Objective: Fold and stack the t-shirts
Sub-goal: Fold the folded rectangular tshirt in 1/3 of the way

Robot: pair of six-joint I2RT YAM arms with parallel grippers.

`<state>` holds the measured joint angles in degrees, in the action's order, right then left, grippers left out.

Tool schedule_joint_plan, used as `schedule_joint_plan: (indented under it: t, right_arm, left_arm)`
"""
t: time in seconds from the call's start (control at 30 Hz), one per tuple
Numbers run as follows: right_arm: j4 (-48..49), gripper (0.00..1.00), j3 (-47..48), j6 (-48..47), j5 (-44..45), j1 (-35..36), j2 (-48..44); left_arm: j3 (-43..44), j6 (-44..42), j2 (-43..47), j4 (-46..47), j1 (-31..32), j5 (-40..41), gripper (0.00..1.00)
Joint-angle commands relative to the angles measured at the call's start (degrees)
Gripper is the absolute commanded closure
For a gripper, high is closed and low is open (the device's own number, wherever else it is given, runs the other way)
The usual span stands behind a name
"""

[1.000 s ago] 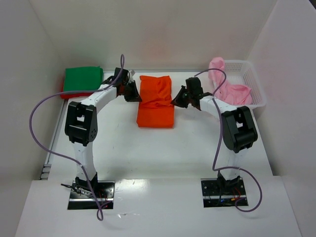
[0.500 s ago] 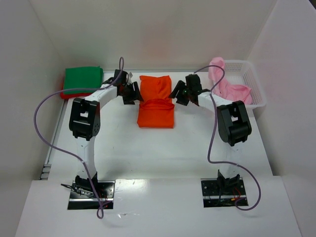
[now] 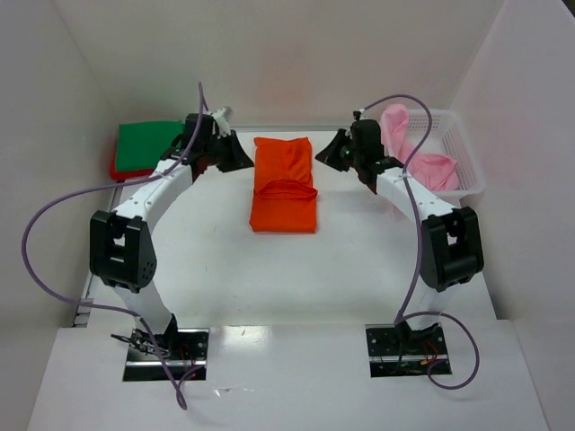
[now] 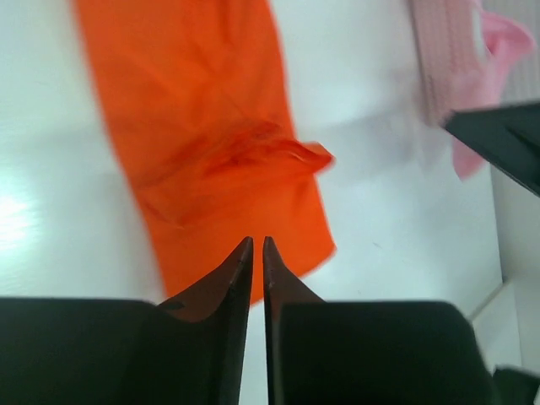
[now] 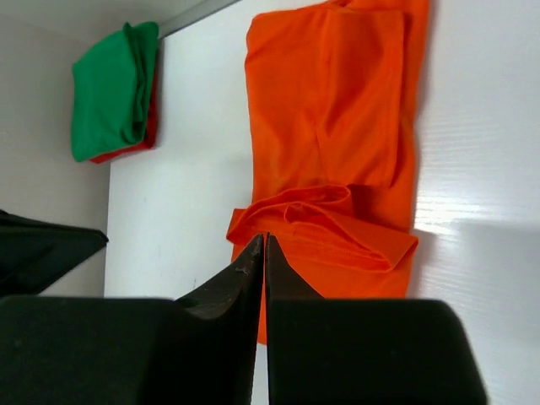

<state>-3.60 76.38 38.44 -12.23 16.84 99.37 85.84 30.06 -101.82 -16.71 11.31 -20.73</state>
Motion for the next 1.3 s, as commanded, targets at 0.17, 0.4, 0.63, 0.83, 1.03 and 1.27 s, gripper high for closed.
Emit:
schedule_joint_plan:
  t: [0.17,0.4,0.63,0.83,1.03,1.27]
  right_arm:
    - [-4.8,0.91,-5.1,-2.9,4.1,9.1,1.5]
    - [-6.6,0.91,-6.7,-3.4,6.6,9.7,5.8]
    - [-6.6,0.90,-4.0,-4.1,8.9,9.7,10.4]
    - [-6.6,0.87,-0.3,-4.1,10.2,9.7,14.3]
    - [-6.6,0.86,3.8,-4.6,10.7,9.2,18.1]
    - [-6.6,0.85,10.1,-5.1,11.3,8.0,21.5]
  left_arm:
    - [-9.6,0.1,0.2,1.4,8.6,-1.0,0.82]
    - [-7.5,-1.3,-6.3,-1.1,10.4,3.3,0.73]
    - [-2.3,-2.5,-13.7,-2.2,10.4,5.8,0.73]
    - [1.1,-3.0,-16.9,-2.7,9.8,7.6,0.70]
    - [4.6,-3.5,-19.5,-2.7,8.1,8.7,0.64]
    - [9.7,-4.7,-23.0,-3.3,8.1,10.4,0.57]
